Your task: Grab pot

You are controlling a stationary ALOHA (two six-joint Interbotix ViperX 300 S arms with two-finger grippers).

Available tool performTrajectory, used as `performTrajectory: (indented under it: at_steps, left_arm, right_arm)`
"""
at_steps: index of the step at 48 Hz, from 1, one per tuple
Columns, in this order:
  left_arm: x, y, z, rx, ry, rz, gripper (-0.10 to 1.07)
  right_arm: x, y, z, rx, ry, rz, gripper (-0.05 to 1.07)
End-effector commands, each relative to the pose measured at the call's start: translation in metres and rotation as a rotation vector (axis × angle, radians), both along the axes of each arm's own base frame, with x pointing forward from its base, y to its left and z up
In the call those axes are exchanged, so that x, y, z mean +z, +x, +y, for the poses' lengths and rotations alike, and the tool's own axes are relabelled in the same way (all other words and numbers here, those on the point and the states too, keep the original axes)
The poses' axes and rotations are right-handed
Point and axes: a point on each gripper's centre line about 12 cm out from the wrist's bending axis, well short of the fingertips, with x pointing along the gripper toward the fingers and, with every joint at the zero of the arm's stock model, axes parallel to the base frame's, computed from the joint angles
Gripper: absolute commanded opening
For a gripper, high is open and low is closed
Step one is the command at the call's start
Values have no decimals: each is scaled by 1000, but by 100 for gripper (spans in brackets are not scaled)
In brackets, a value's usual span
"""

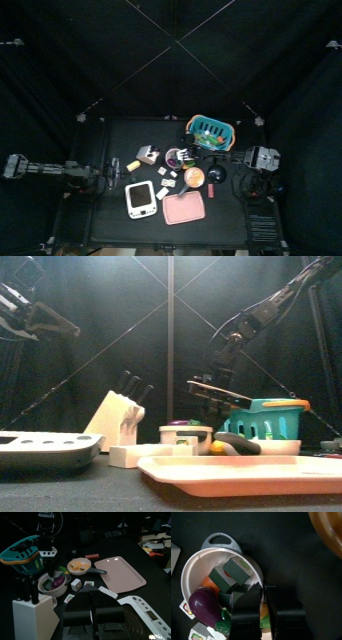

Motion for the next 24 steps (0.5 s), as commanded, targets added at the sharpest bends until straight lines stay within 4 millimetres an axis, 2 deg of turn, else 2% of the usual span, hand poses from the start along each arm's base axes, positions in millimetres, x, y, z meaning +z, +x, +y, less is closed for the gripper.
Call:
performTrajectory:
  at_steps: [1, 24]
  left_arm:
    - [5, 2, 0, 2, -1, -12, -2]
    - [5, 2, 0, 2, -3, -12, -2]
  right_arm:
    - [30, 6, -3, -2, -30, -79, 28]
    - [35, 7, -3, 0, -36, -91, 28]
